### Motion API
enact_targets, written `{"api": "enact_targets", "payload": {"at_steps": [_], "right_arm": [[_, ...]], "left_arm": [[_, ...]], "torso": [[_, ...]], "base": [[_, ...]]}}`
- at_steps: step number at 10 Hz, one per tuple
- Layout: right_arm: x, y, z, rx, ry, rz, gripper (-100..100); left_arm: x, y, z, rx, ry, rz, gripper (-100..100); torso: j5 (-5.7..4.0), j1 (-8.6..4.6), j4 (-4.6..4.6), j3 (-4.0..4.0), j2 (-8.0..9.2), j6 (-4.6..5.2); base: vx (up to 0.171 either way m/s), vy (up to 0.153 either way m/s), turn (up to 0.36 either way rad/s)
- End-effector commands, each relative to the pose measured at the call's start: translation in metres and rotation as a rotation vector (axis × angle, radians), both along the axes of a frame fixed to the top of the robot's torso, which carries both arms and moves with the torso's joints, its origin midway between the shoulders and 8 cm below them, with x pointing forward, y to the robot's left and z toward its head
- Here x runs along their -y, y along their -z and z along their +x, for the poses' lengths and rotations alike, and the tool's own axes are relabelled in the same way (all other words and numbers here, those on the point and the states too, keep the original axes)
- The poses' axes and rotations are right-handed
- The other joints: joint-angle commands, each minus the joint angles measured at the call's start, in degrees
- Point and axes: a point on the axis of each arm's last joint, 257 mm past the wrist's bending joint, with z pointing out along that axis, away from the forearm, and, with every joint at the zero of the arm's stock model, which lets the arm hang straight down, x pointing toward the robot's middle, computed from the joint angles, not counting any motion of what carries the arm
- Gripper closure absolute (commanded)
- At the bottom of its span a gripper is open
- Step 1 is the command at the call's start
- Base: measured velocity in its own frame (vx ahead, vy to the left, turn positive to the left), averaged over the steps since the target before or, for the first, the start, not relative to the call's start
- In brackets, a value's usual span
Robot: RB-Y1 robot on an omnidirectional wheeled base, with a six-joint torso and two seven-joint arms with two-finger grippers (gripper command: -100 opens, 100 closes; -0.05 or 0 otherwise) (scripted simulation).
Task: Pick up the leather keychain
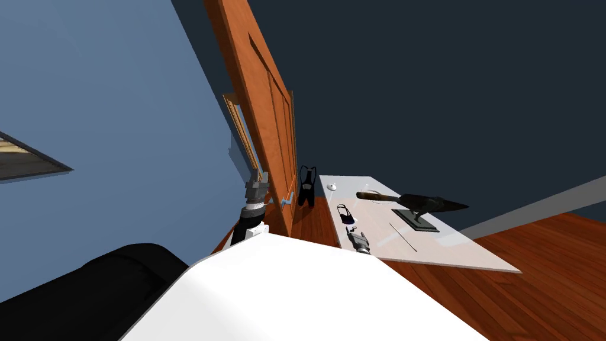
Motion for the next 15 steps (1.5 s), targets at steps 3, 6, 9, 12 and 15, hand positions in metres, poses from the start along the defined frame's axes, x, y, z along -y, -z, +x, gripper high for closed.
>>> {"api": "enact_targets", "payload": {"at_steps": [3,6,9,12,15], "right_arm": [[-0.044,-0.001,0.002,0.002,-0.077,0.000,-100],[-0.093,-0.005,-0.001,0.014,-0.145,0.010,-100],[-0.094,-0.003,0.000,0.013,-0.149,0.010,100],[-0.095,-0.004,0.001,0.017,-0.150,0.010,100],[-0.079,-0.003,0.001,0.009,-0.130,0.007,100]], "left_arm": [[0.000,0.000,0.000,0.000,0.000,0.000,0],[0.000,0.000,0.000,0.000,0.000,0.000,0],[0.000,0.000,0.000,0.000,0.000,0.000,0],[0.000,0.000,0.000,0.000,0.000,0.000,0],[0.000,0.000,0.000,0.000,0.000,0.000,0]], "torso": [[0.00,0.02,0.00,0.01,0.01,0.00],[-0.02,-0.06,-0.03,-0.10,-0.18,-0.02],[0.01,0.06,0.04,0.11,0.21,-0.05],[0.04,0.13,0.04,0.17,0.34,-0.04],[0.03,0.12,0.03,0.17,0.34,-0.05]], "base": [[0.095,-0.051,-0.195],[0.136,-0.061,-0.279],[0.035,-0.012,-0.031],[0.000,0.000,0.000],[-0.026,0.009,0.073]]}}
